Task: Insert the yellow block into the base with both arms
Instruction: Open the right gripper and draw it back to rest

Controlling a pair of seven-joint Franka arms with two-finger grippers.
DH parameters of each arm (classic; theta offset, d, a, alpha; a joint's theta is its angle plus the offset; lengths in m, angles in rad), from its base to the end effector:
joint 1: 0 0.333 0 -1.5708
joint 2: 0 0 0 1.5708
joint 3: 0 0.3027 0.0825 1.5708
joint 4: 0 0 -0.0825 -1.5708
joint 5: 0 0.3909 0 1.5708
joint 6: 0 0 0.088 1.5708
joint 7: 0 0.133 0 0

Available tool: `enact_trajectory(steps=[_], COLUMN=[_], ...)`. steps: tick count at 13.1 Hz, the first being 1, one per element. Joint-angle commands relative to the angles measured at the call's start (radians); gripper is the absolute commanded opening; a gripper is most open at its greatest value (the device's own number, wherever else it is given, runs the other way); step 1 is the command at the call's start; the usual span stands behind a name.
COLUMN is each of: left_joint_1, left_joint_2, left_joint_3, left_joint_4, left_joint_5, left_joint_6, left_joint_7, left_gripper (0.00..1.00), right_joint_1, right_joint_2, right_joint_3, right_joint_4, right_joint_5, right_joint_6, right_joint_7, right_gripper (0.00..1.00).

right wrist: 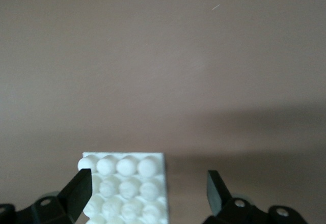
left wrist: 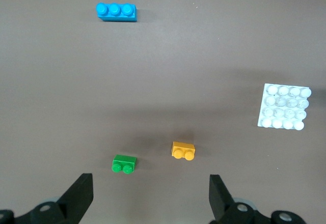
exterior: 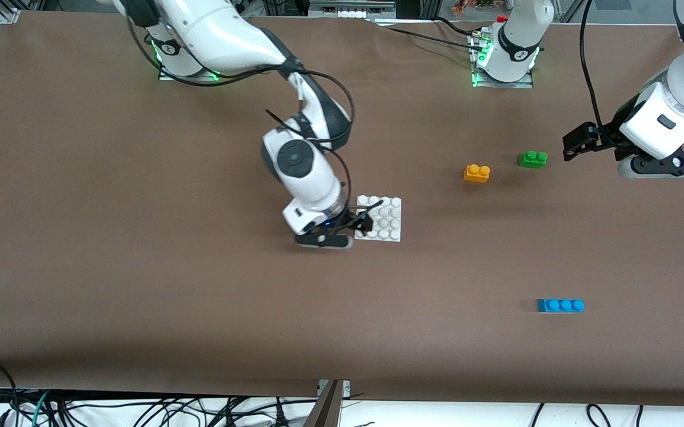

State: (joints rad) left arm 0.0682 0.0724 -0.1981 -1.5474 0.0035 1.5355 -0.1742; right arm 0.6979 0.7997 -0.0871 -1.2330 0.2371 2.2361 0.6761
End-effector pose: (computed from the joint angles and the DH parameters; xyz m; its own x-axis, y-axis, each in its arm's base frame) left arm 0.5705 -0.0706 0.5530 0.9955 0.0442 -0.0834 0.0440 -0.9990 -0.0038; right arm 0.6182 0.4676 0.2741 0.9843 -0.1660 0.0602 -0.1472 -0.9596 -0.2399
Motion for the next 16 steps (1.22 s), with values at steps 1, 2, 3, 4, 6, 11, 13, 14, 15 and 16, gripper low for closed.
enact_trajectory(steps=[1, 2, 3, 4, 6, 11, 13, 14, 15, 16], left_joint_1=[-0.002, -0.001, -0.001, 0.001, 0.001, 0.005, 0.007, 0.008, 0.008, 0.007], left_joint_2=[0.010, 0.012, 0.012, 0.012, 0.012, 0.043, 0.050, 0.053, 0.059, 0.063], left_joint_3=[-0.007, -0.007, -0.004, -0.001, 0.000, 0.003, 0.006, 0.006, 0.006, 0.005], left_joint_4=[0.030, 0.030, 0.030, 0.030, 0.030, 0.030, 0.030, 0.030, 0.030, 0.030], left_joint_5=[0.029, 0.029, 0.027, 0.027, 0.027, 0.023, 0.023, 0.026, 0.029, 0.027], left_joint_6=[-0.017, -0.015, -0.014, -0.014, -0.014, -0.008, 0.015, 0.031, 0.031, 0.031], left_joint_7=[-0.001, -0.005, -0.005, -0.004, -0.005, -0.005, -0.005, -0.002, 0.004, 0.005], left_gripper=[1.00, 1.00, 1.00, 1.00, 1.00, 1.00, 1.00, 1.00, 1.00, 1.00], right_joint_1=[-0.141, -0.193, -0.245, -0.295, -0.378, -0.463, -0.463, -0.463, -0.463, -0.463], right_joint_2=[-0.242, -0.317, -0.385, -0.449, -0.577, -0.698, -0.697, -0.697, -0.697, -0.697], right_joint_3=[0.015, 0.017, 0.018, 0.021, 0.024, 0.038, 0.032, 0.030, 0.029, 0.029], right_joint_4=[-0.156, -0.193, -0.222, -0.252, -0.301, -0.309, -0.290, -0.290, -0.290, -0.289], right_joint_5=[-0.036, -0.071, -0.099, -0.120, -0.150, -0.194, -0.222, -0.223, -0.225, -0.229], right_joint_6=[-0.203, -0.270, -0.332, -0.387, -0.485, -0.653, -0.680, -0.684, -0.684, -0.684], right_joint_7=[-0.140, -0.197, -0.258, -0.329, -0.421, -0.503, -0.518, -0.535, -0.539, -0.540], right_gripper=[1.00, 1.00, 1.00, 1.00, 1.00, 1.00, 1.00, 1.00, 1.00, 1.00])
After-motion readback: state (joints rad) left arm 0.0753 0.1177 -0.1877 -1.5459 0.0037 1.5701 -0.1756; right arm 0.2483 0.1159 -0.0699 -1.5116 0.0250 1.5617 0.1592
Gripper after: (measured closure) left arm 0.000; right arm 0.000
